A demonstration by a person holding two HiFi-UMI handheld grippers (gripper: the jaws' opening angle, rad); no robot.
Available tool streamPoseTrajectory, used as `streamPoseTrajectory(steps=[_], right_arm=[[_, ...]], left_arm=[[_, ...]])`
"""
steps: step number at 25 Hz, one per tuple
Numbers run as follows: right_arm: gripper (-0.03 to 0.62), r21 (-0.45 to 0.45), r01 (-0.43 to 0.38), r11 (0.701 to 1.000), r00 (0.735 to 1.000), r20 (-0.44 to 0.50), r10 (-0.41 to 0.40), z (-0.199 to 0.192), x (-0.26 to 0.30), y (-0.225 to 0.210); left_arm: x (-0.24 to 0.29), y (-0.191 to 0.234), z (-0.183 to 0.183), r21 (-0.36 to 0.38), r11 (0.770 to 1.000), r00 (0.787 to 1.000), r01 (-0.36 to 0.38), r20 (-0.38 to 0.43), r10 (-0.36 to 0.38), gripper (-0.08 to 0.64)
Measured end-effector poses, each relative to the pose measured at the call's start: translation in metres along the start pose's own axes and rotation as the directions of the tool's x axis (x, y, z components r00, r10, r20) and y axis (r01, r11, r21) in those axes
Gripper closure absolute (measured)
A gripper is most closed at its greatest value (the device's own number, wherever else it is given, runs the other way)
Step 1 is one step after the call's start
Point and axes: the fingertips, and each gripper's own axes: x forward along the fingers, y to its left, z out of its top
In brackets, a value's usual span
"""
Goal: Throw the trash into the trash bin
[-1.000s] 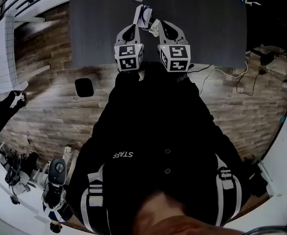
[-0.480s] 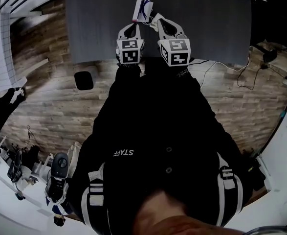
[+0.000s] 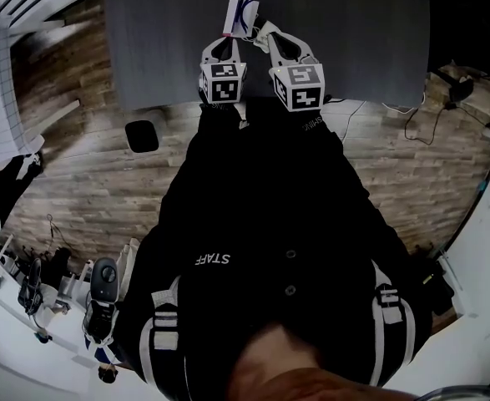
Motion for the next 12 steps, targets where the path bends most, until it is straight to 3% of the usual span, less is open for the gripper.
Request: streamPoseTrajectory(steps=[7, 12], right_arm=[[0.577, 0.002, 0.005, 1.000, 1.000, -0.019, -0.005, -0.004, 0.002, -0.010], [0.578, 0.005, 0.015, 1.000, 0.999, -0.028, -0.015, -0.007, 0.003, -0.016]], left_arm=[[0.017, -0.001, -0.002, 0.016, 1.000, 0.999, 0.005, -0.032, -0.004, 0.491], [0.029, -0.001, -0.009, 0.042, 0.999, 0.998, 0.001, -0.069, 0.002, 0.491]])
